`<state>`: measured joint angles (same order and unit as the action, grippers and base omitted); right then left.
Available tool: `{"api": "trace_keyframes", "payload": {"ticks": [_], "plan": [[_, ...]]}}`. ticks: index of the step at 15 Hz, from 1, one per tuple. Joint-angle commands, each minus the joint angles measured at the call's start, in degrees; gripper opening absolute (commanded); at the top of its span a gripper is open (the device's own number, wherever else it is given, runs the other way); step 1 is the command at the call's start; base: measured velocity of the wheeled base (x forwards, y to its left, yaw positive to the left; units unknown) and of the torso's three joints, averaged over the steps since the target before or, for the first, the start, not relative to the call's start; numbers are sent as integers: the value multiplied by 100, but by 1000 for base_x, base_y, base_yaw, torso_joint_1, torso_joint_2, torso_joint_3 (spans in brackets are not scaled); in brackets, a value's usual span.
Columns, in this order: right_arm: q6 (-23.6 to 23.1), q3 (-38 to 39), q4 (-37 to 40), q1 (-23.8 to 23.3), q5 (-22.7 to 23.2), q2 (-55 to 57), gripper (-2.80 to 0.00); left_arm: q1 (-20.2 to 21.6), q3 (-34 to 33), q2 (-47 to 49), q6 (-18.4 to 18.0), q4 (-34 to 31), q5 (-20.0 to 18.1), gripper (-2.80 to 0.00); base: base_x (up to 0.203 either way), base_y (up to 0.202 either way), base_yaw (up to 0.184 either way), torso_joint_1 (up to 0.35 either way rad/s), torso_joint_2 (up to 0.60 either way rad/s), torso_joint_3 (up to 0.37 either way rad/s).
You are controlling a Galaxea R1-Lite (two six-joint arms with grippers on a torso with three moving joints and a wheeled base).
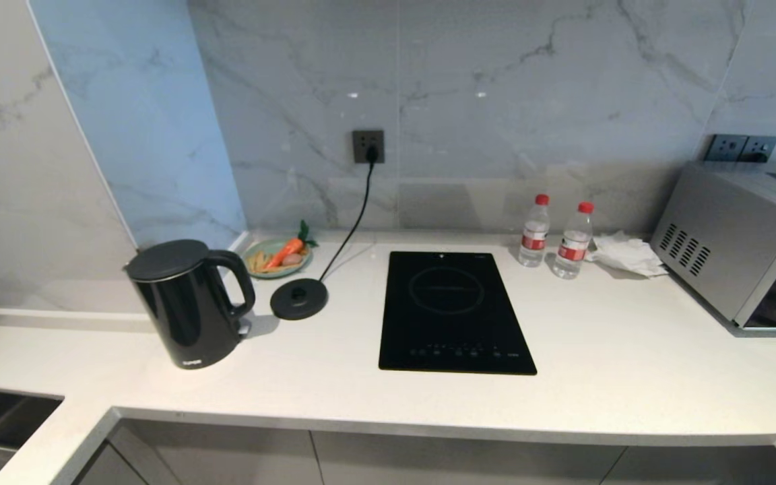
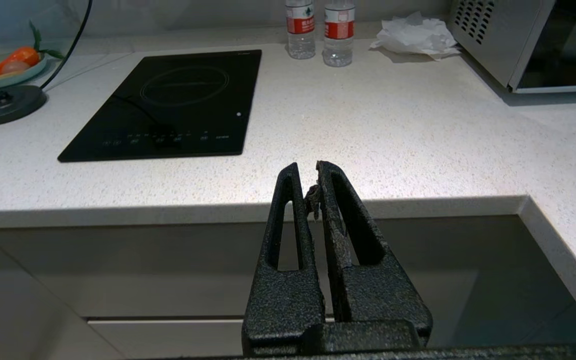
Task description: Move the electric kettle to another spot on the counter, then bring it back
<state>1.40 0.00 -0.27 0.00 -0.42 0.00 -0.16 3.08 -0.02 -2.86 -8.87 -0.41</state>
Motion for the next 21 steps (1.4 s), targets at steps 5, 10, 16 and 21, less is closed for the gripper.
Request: {"api": "trace_keyframes", "payload": {"ticks": [5, 10, 16, 21], "plan": [[-8, 0, 0, 0, -2, 0, -280, -2, -1, 11, 5, -27, 6, 0, 193, 0, 2, 8, 2, -1], [0, 0, 0, 0, -2, 0, -280, -2, -1, 11, 60, -9, 24, 0, 105, 0, 0, 2, 2, -1], [18, 0, 0, 0, -2, 0, -280, -2, -1, 11, 76, -9, -2, -280, 0, 0, 0, 0, 0, 0], [18, 0, 0, 0, -2, 9, -280, -2, -1, 11, 76, -9, -2, -280, 0, 0, 0, 0, 0, 0]]}}
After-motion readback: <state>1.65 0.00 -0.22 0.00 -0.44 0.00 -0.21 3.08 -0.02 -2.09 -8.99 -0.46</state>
